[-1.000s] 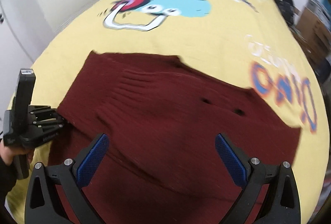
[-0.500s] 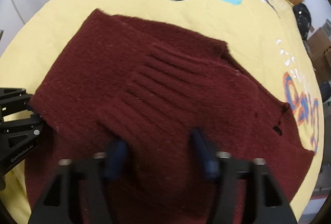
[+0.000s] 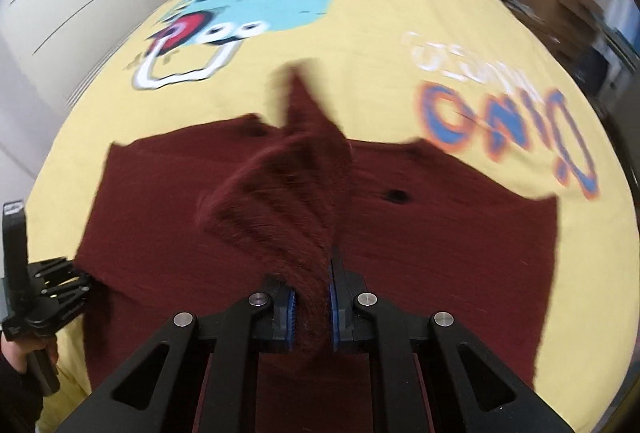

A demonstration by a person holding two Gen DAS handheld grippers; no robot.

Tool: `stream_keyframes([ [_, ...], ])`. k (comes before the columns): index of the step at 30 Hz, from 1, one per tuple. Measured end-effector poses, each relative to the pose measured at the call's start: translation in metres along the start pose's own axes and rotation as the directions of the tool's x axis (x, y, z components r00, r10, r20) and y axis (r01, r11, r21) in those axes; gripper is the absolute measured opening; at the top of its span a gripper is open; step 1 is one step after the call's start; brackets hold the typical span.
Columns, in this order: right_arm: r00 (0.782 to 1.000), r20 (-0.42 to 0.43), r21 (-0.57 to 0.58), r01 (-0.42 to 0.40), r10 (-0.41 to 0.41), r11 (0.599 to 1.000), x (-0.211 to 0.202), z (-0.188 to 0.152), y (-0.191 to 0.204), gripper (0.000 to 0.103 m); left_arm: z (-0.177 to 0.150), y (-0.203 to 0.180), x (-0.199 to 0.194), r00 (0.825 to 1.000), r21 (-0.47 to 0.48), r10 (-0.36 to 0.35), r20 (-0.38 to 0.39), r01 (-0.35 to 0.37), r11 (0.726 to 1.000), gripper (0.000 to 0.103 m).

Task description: Fold small clothes

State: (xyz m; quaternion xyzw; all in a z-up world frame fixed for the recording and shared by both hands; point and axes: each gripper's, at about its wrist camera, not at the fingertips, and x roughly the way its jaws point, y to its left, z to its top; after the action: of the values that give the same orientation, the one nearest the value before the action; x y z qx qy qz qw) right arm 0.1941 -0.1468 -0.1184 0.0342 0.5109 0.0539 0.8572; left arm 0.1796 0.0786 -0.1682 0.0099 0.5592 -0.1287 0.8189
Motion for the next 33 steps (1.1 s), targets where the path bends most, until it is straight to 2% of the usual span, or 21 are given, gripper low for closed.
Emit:
stream_keyframes([
  [6,0.999,-0.039,0.13,0.004,0.001,0.991,0.004,-0.022,-0.054,0.011,-0.001,-0.002,-0.002,1.0,0.021,0.017,-0.002,-0.017,1.0,0.011],
  [13,0.996,-0.084,0.207,0.036,-0.019,0.978,0.023,-0.054,-0.087,0.011,0.002,-0.008,0.004,0.999,0.057,0.032,-0.004,-0.032,0.998,0.011],
  [17,0.995,-0.091,0.229,0.05,-0.029,0.972,0.029,-0.062,-0.101,0.011,0.001,-0.009,0.006,0.999,0.06,0.039,-0.017,-0.038,0.997,0.011],
  [23,0.994,-0.097,0.2,0.07,-0.052,0.977,0.038,-0.065,-0.1,0.011,0.006,-0.013,0.013,0.998,0.028,0.058,-0.024,-0.058,0.998,0.013],
  [26,0.995,-0.089,0.208,0.067,-0.05,0.976,0.034,-0.066,-0.102,0.025,0.007,-0.017,0.013,0.997,0.023,0.078,-0.019,-0.078,0.997,0.014],
  [28,0.993,-0.093,0.203,0.097,-0.079,0.974,0.029,-0.068,-0.106,0.052,0.007,-0.016,0.011,0.996,0.014,0.084,-0.023,-0.083,0.996,0.015],
  [30,0.988,-0.099,0.194,0.138,-0.12,0.971,0.024,-0.071,-0.111,0.069,0.008,-0.015,0.007,0.994,-0.002,0.106,-0.035,-0.106,0.994,0.024],
  [31,0.987,-0.1,0.2,0.145,-0.127,0.969,0.021,-0.074,-0.115,0.072,0.008,-0.015,0.004,0.992,-0.003,0.117,-0.035,-0.118,0.993,0.03],
  [33,0.989,-0.093,0.229,0.136,-0.118,0.964,0.014,-0.079,-0.126,0.075,0.01,-0.019,-0.003,0.989,0.007,0.143,-0.022,-0.143,0.99,0.073],
])
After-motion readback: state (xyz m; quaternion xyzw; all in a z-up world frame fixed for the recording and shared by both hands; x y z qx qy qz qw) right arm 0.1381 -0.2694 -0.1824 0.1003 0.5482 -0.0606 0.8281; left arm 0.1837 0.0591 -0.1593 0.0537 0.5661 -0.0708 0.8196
